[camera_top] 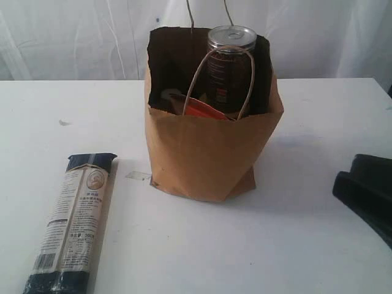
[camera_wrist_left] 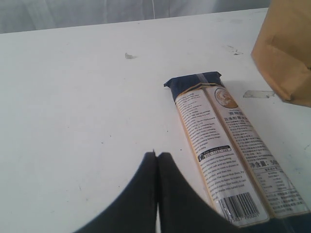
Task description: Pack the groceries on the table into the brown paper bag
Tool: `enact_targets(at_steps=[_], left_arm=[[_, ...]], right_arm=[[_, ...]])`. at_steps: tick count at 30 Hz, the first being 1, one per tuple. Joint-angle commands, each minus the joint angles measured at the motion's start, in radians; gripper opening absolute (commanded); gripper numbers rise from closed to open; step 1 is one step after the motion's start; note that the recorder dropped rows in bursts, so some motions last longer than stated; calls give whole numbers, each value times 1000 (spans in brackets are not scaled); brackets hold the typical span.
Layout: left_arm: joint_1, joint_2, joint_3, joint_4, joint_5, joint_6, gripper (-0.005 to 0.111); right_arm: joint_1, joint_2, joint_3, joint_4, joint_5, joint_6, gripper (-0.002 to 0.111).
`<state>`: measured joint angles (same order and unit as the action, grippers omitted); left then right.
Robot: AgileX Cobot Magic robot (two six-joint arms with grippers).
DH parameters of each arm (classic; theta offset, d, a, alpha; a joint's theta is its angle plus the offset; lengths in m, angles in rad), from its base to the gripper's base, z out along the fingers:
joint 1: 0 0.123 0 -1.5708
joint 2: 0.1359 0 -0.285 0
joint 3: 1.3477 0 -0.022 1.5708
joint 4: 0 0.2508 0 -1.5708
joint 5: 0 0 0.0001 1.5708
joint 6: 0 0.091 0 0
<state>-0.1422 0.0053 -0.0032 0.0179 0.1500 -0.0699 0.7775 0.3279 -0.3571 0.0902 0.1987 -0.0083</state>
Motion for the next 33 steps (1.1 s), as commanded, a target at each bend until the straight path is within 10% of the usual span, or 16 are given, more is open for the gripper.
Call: enact_targets(at_steps=[1, 14, 33], left_arm=[[-1, -5, 3, -10, 1, 0, 0], [-1, -5, 3, -10, 1, 0, 0], [-1, -5, 3, -10, 1, 0, 0]], right_arm=[[-73, -94, 97, -18, -29, -17, 31], [-288, -328, 357, -18, 27, -15, 31], [-304, -328, 357, -18, 32, -15, 31]])
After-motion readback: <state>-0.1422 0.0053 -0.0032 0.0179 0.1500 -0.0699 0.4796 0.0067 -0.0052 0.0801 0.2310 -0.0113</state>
